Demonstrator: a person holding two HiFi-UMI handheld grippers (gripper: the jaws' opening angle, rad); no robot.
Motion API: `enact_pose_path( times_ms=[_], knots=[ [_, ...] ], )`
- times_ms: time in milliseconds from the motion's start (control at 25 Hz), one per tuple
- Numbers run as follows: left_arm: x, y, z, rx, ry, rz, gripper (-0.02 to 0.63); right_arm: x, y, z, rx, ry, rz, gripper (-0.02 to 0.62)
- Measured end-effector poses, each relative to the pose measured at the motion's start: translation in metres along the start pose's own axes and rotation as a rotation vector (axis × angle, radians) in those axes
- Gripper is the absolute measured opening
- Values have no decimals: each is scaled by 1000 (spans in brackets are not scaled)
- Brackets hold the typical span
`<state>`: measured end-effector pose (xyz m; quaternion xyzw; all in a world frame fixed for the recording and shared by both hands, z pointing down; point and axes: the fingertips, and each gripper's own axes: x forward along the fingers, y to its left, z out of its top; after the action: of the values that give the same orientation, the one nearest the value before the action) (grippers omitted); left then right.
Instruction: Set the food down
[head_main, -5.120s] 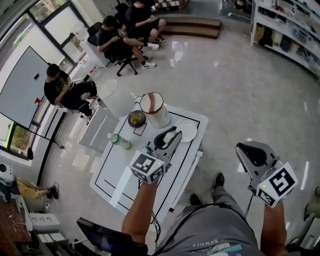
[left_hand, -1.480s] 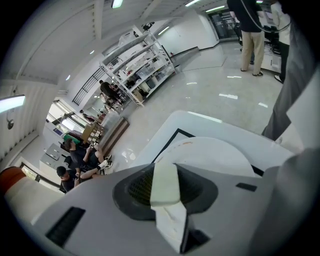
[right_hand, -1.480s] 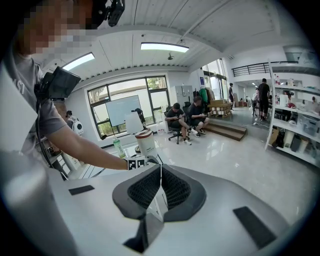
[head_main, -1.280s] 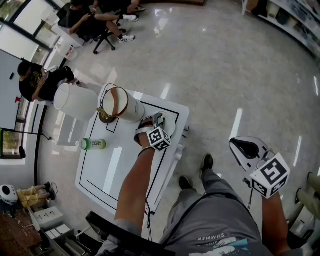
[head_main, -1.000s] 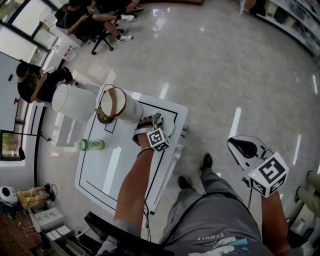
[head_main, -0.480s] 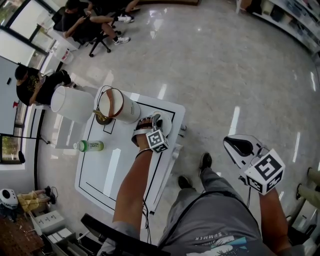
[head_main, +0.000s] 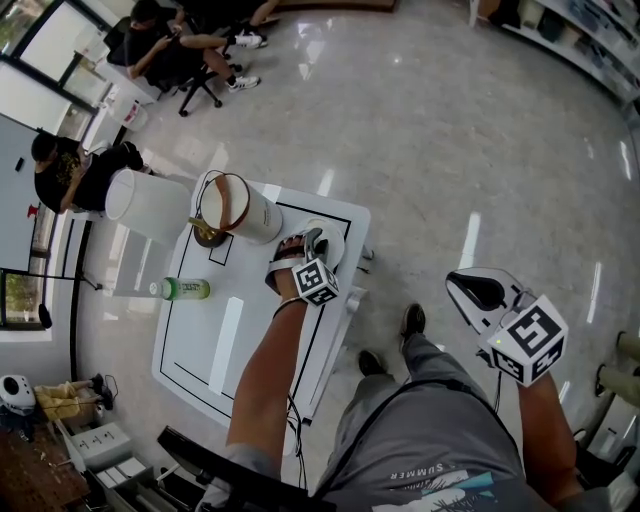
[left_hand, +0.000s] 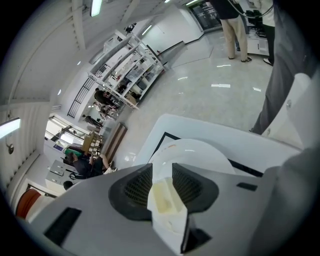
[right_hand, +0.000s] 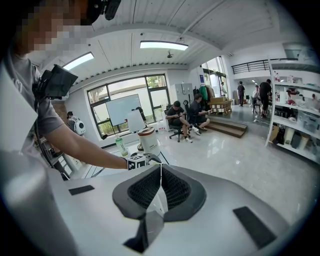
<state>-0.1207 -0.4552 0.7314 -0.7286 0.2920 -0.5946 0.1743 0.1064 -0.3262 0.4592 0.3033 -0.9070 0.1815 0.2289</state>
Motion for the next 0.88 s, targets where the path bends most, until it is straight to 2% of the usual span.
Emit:
enact_pose_path(
  times_ms=[480, 720, 880],
  knots=[
    [-53, 32, 29, -64, -112, 111, 109, -3, 28, -2, -8, -25, 23, 8],
    [-97, 50, 43, -104, -186, 172, 109, -5, 47, 1, -19, -46, 40, 8],
    [-137, 66, 54, -161, -258, 221, 109, -7, 61, 5, -39, -66, 55, 8]
  ],
)
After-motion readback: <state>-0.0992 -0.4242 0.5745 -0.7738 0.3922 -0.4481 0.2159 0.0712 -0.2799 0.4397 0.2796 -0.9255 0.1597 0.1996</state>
